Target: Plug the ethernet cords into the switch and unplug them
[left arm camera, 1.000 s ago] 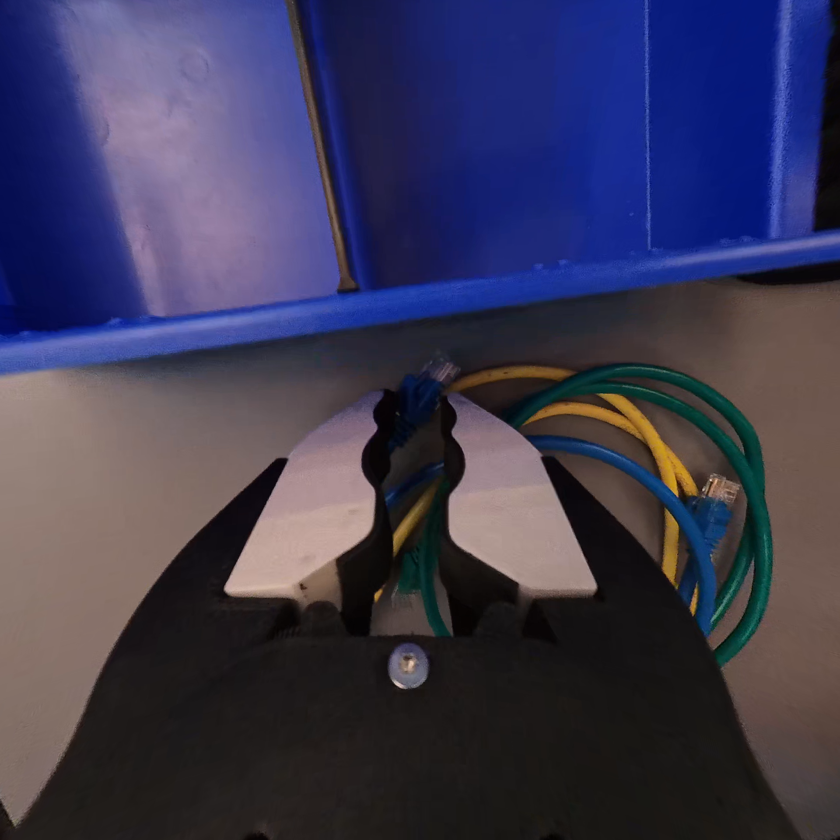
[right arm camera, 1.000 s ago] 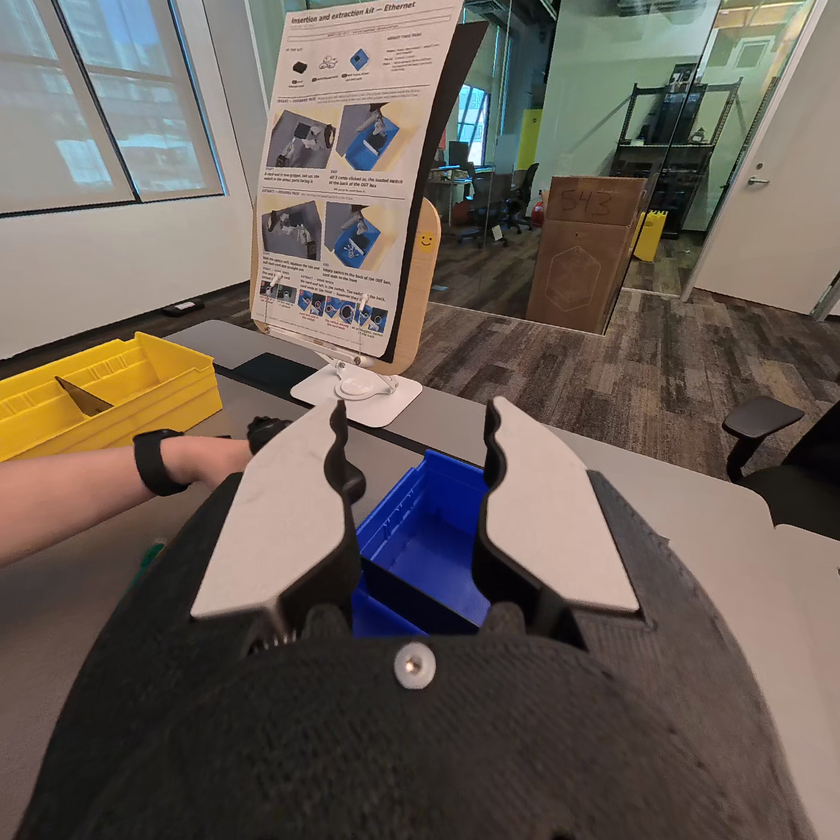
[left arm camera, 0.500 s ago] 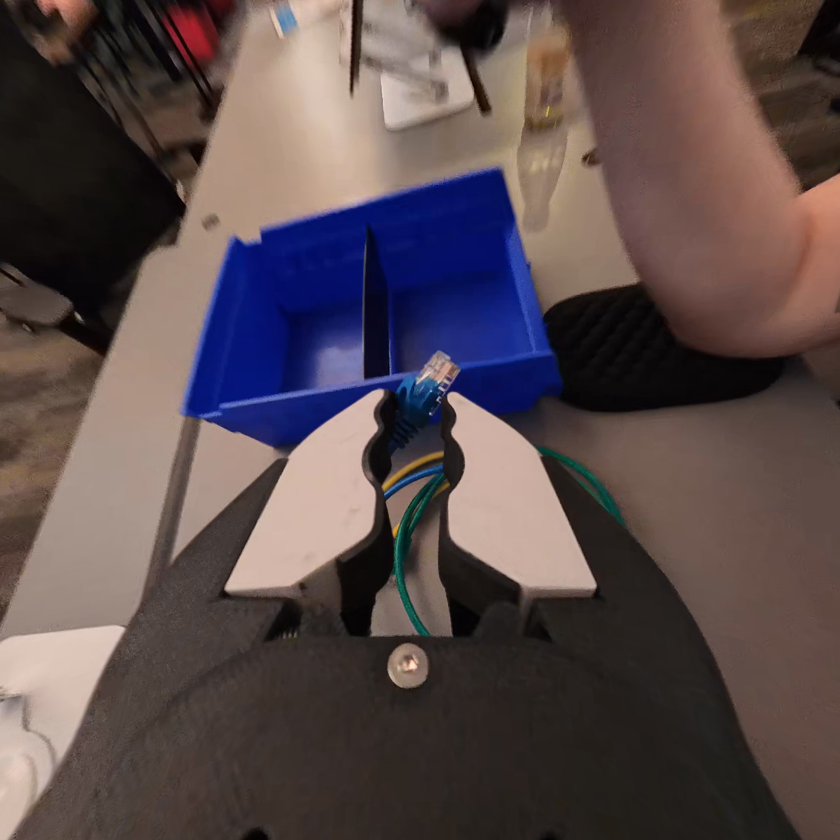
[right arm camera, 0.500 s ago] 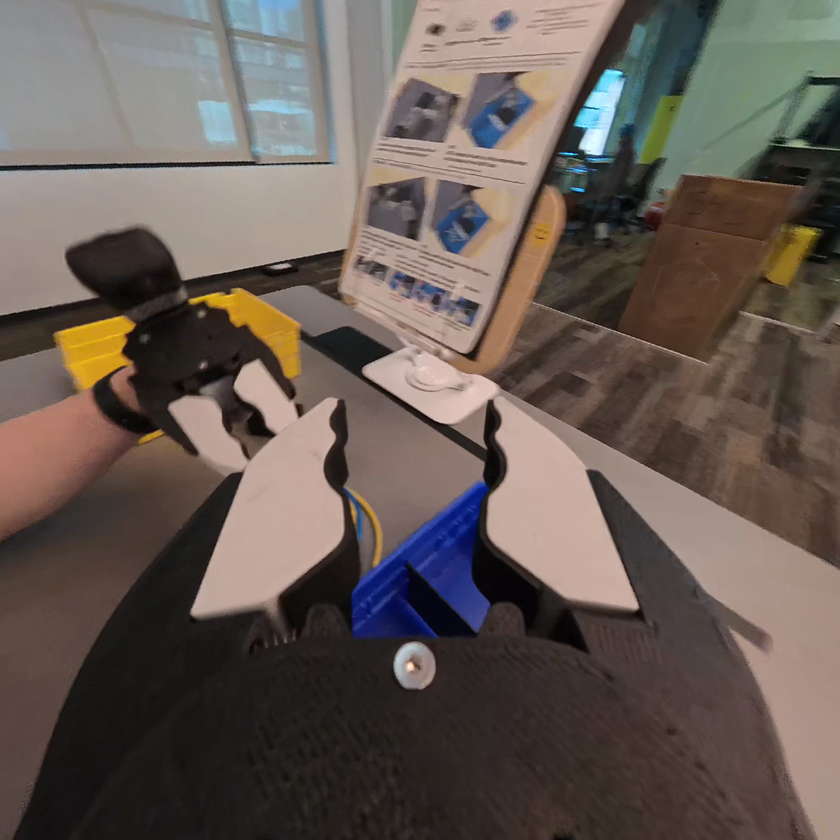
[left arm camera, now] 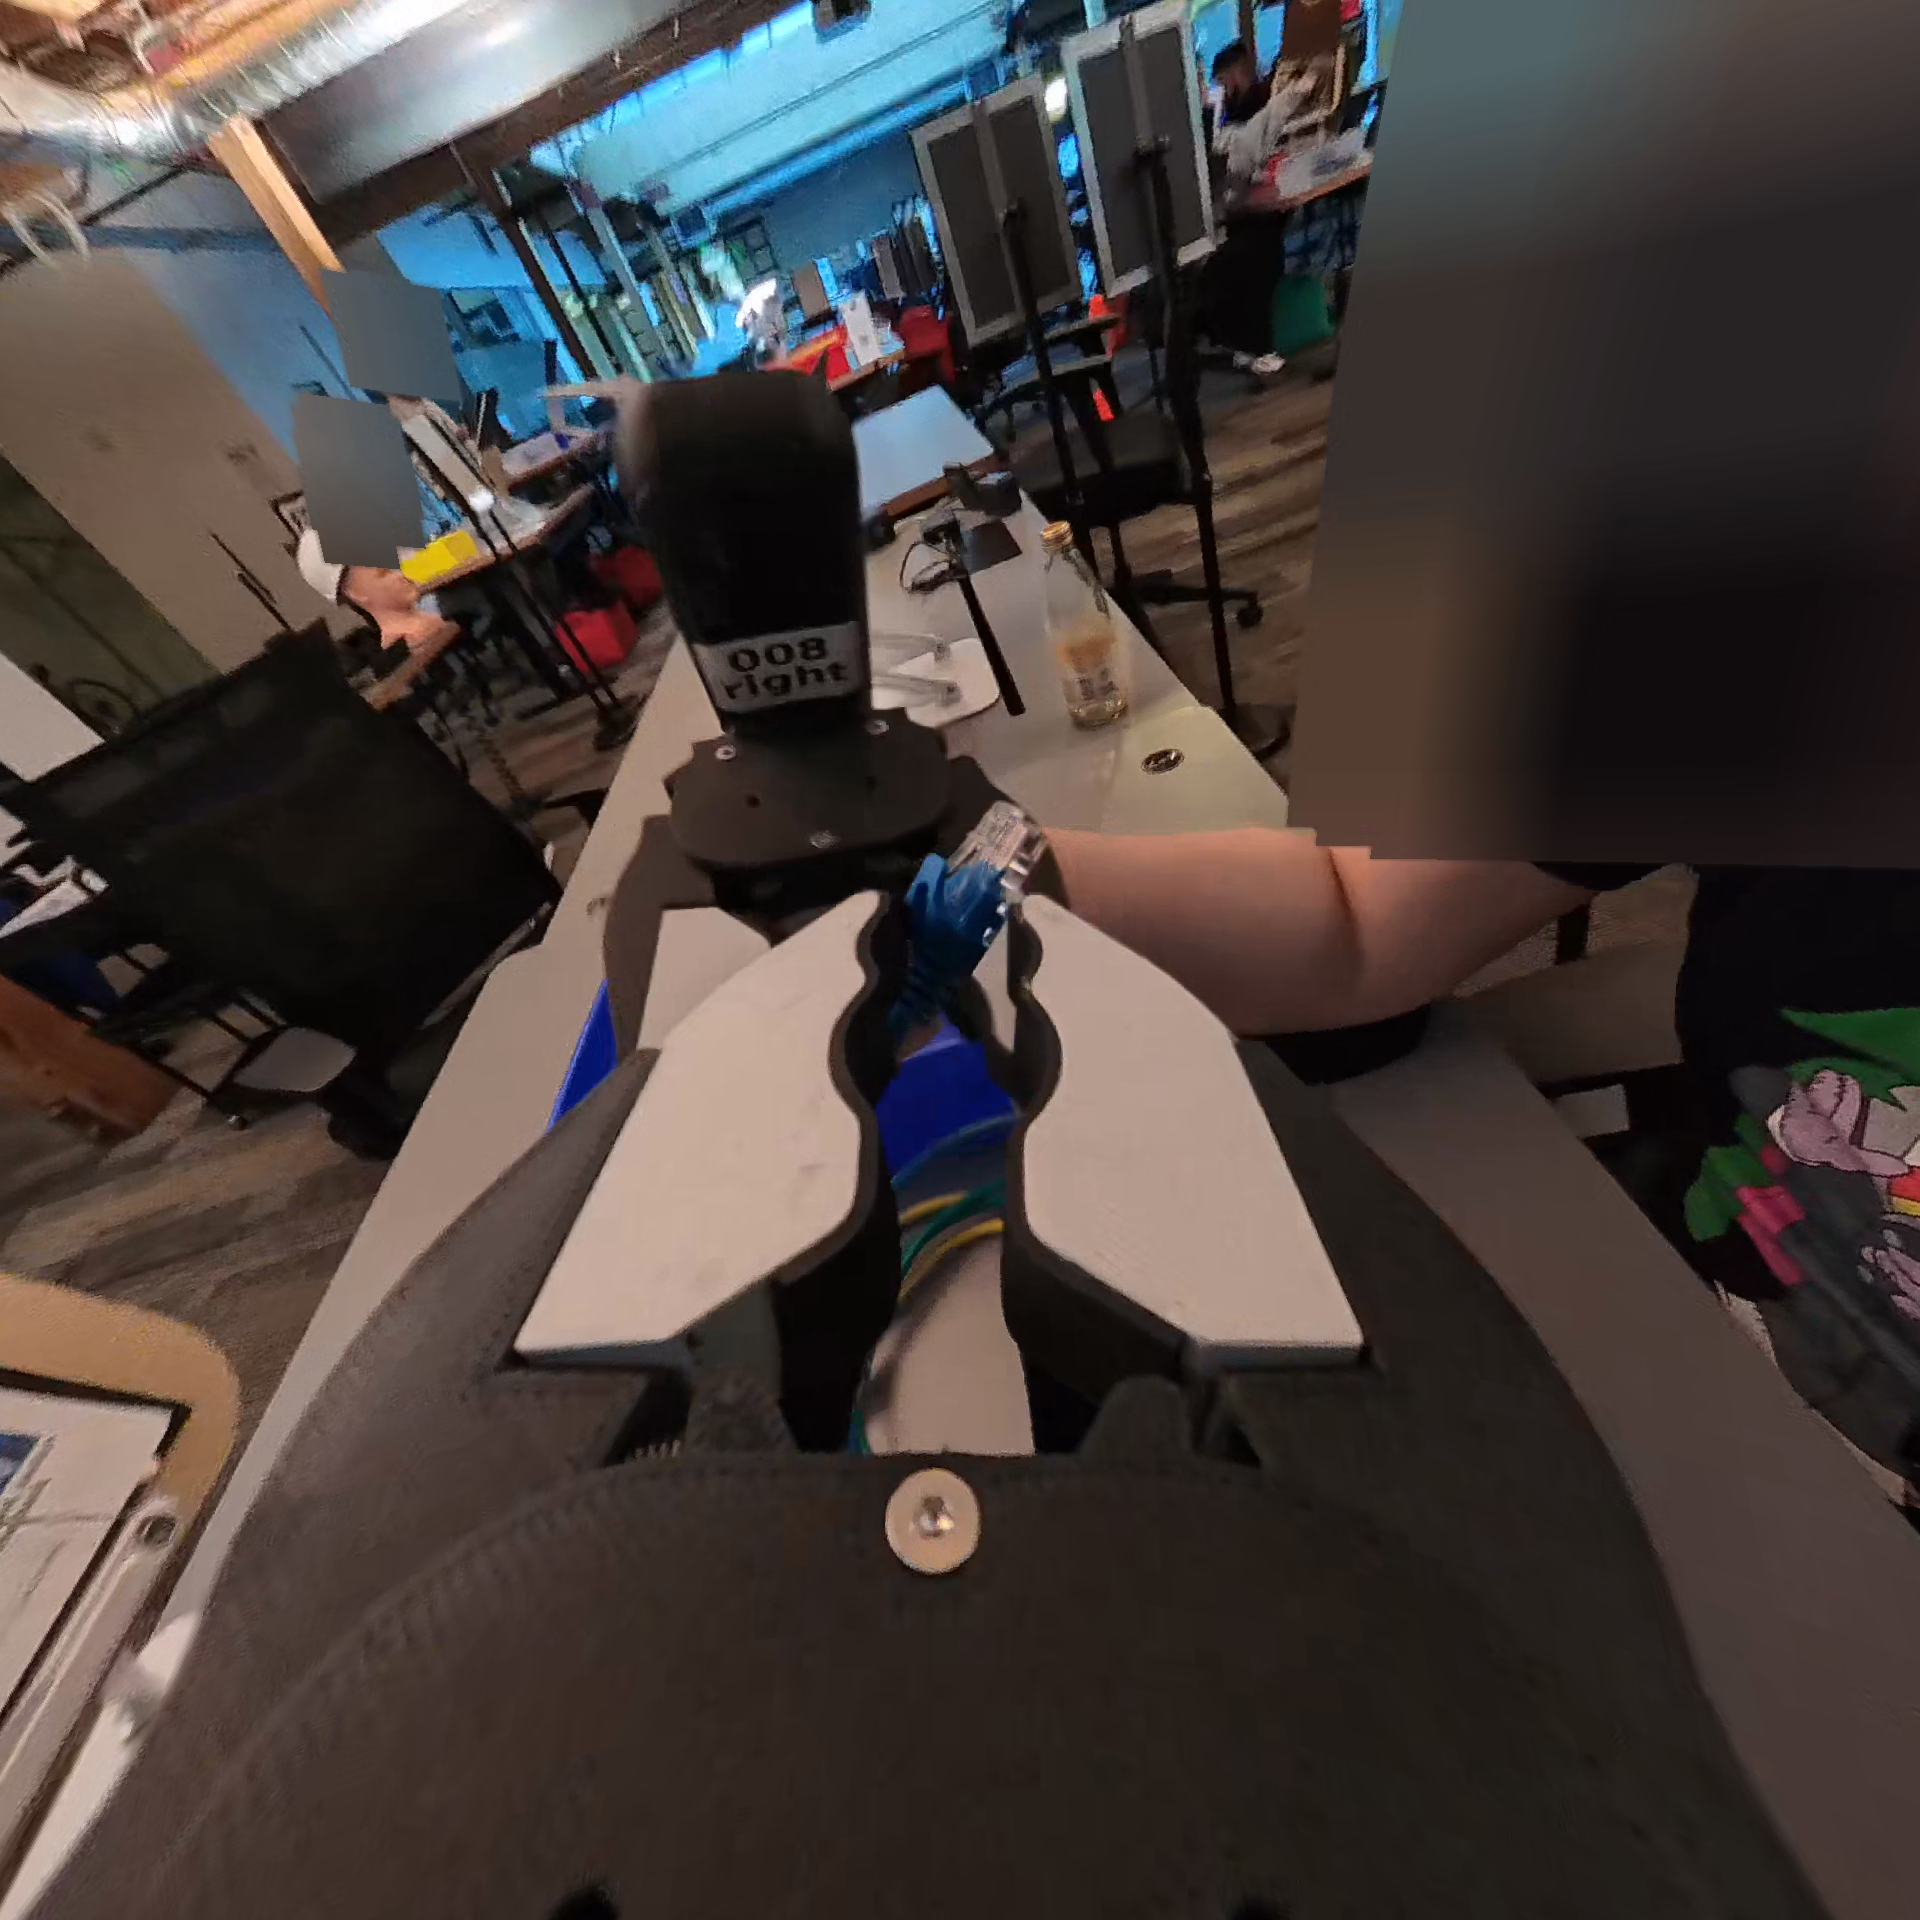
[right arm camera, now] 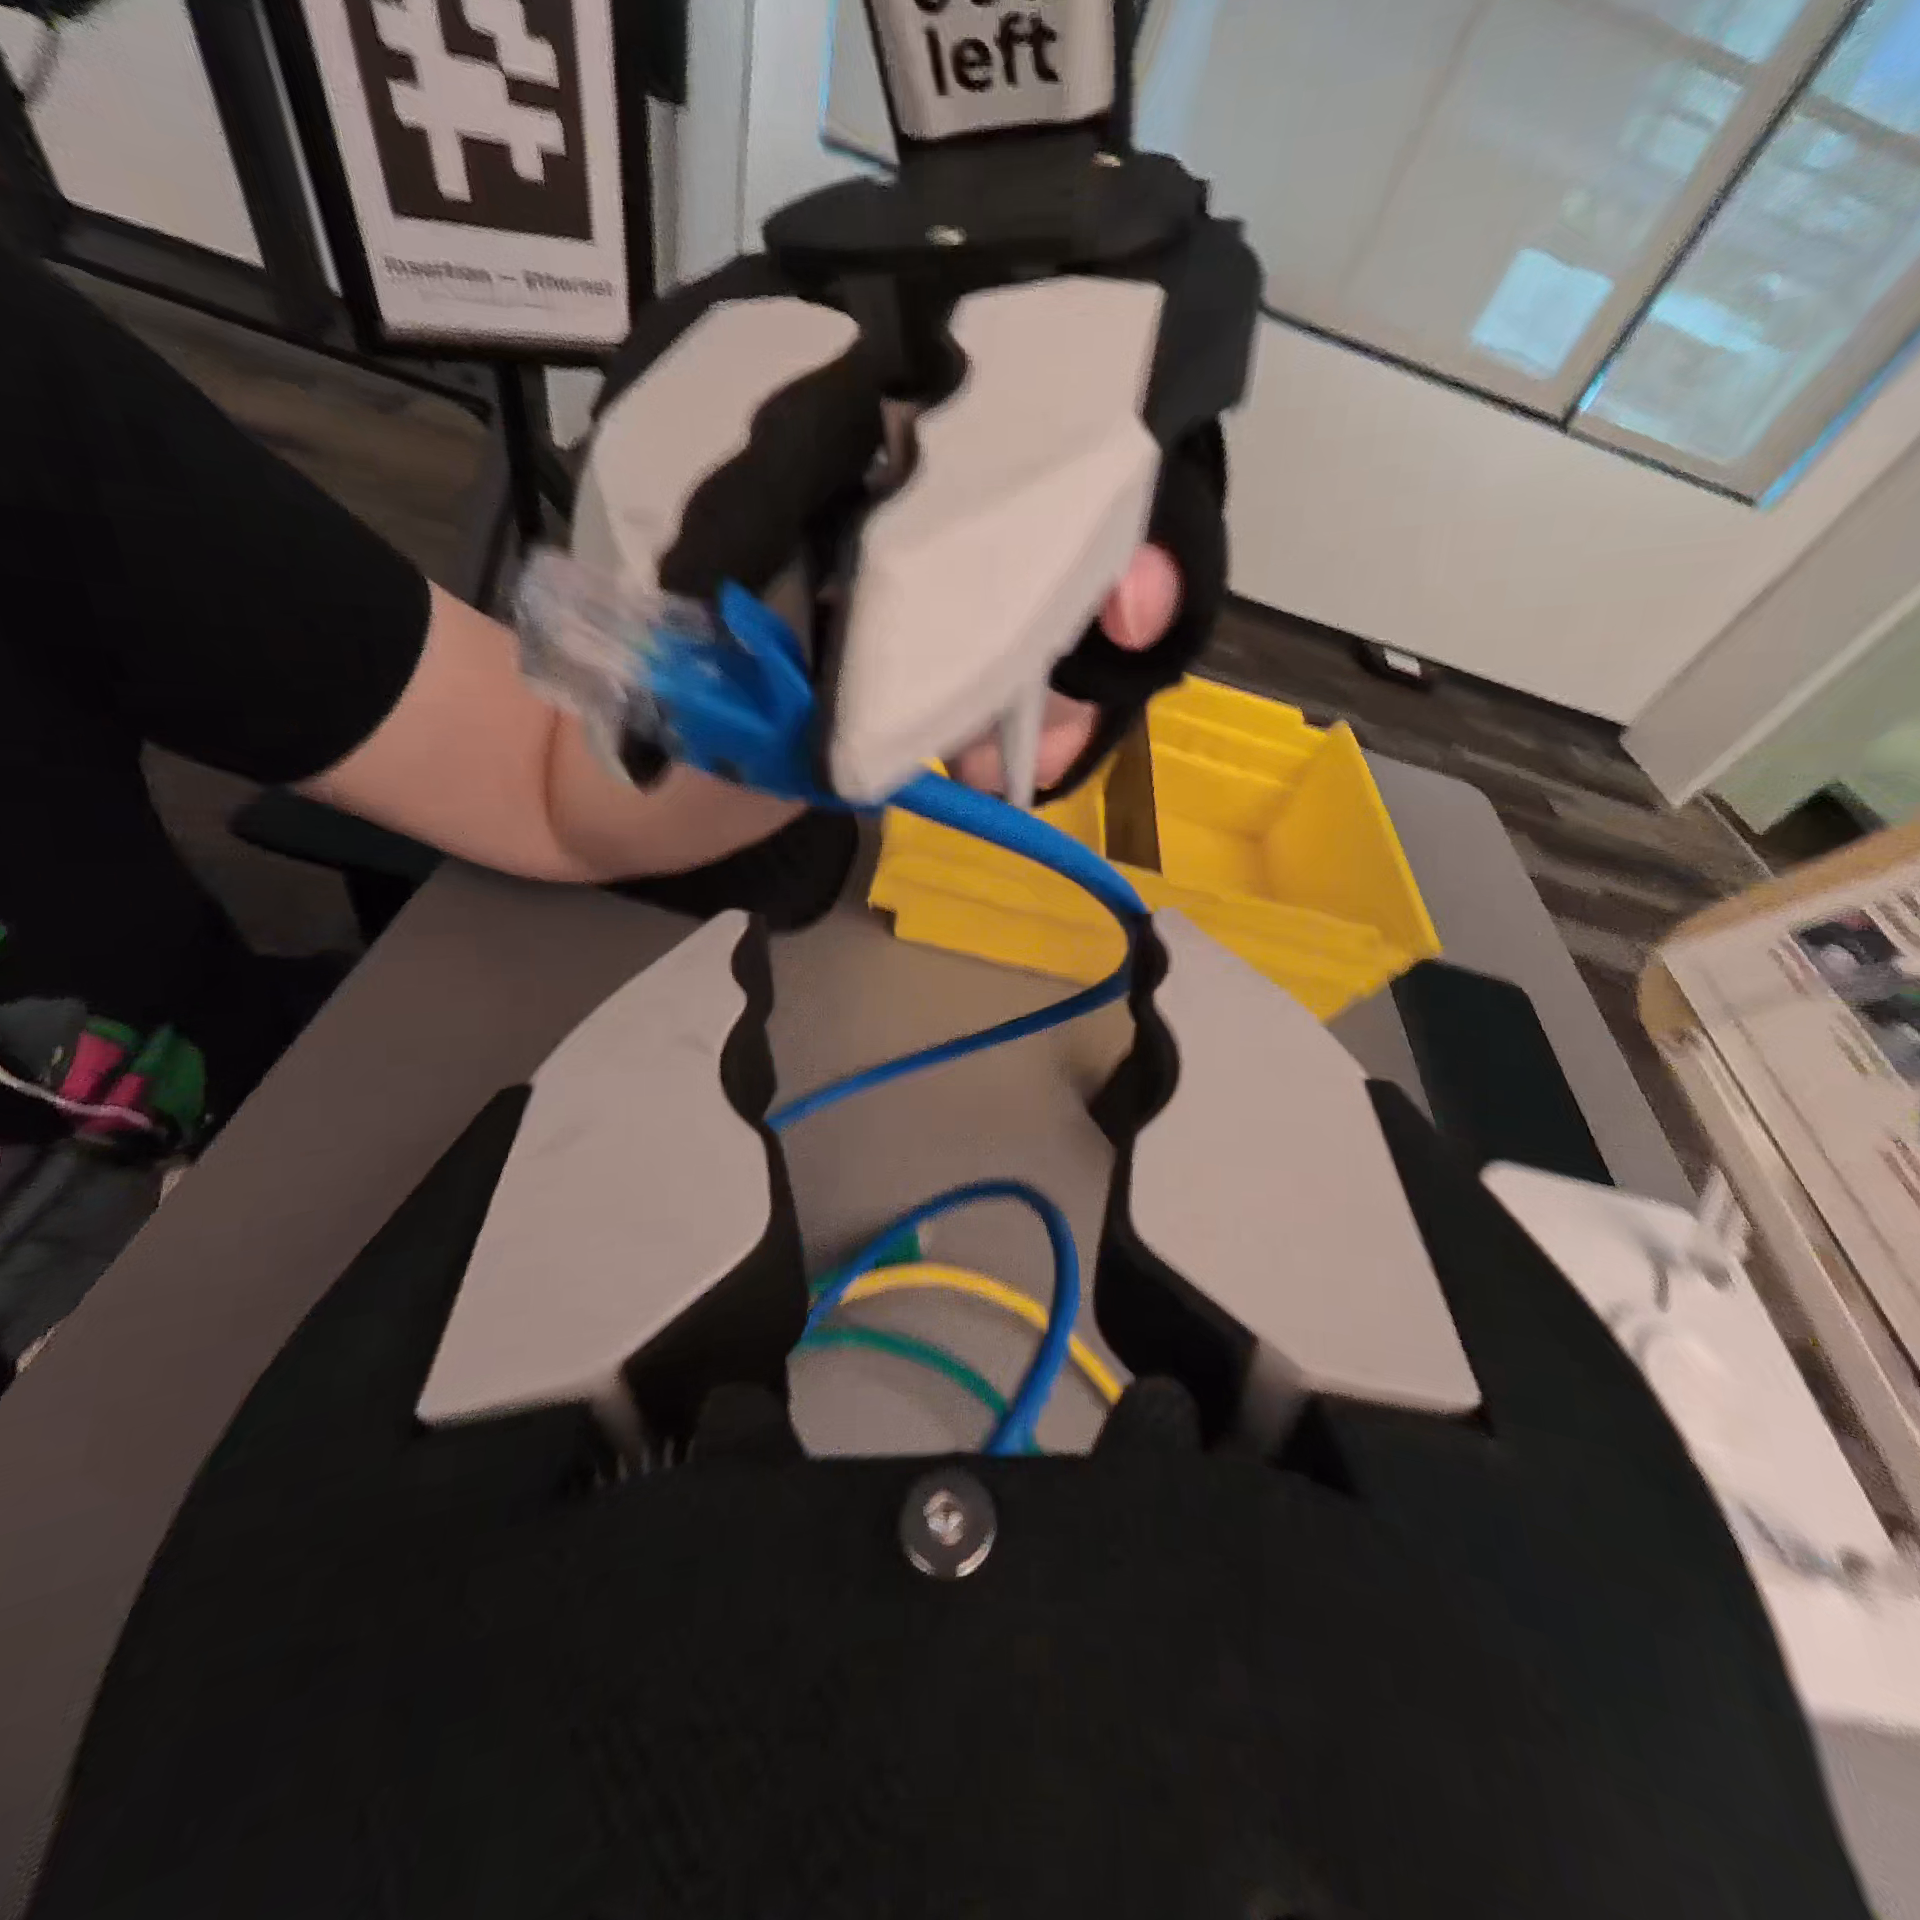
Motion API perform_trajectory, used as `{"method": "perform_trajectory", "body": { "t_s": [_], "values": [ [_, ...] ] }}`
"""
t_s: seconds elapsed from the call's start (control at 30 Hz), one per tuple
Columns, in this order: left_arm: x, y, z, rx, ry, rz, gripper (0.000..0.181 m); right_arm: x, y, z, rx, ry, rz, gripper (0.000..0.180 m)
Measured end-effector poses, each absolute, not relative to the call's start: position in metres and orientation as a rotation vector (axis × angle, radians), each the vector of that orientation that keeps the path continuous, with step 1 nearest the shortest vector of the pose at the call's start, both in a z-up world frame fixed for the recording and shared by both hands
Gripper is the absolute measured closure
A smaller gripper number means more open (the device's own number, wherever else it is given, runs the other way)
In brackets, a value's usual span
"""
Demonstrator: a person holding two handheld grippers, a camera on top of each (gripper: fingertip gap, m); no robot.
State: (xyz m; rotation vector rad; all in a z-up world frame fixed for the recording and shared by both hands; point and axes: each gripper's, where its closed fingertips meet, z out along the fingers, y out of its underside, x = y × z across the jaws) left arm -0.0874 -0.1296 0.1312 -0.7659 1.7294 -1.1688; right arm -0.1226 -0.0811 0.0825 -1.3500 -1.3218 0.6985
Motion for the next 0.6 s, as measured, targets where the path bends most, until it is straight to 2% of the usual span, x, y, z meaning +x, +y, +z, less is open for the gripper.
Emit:
{"method": "perform_trajectory", "body": {
  "t_s": [0.33, 0.37, 0.43, 0.53, 0.6],
  "values": [
    [-0.103, -0.122, 0.142, -0.804, 1.703, -1.343, 0.163, -0.162, -0.028, 0.084, -1.326, -0.954, 0.878, 0.119],
    [-0.105, -0.126, 0.143, -0.787, 1.71, -1.364, 0.163, -0.163, -0.028, 0.082, -1.323, -0.96, 0.88, 0.133],
    [-0.107, -0.129, 0.145, -0.764, 1.709, -1.375, 0.163, -0.16, -0.028, 0.082, -1.286, -0.966, 0.844, 0.172],
    [-0.108, -0.112, 0.154, -0.809, 1.61, -1.32, 0.162, -0.14, -0.012, 0.085, -1.329, -0.934, 0.619, 0.178],
    [-0.108, -0.09, 0.159, -0.906, 1.505, -1.286, 0.162, -0.108, 0.01, 0.088, -1.437, -0.847, 0.301, 0.179]
  ]
}}
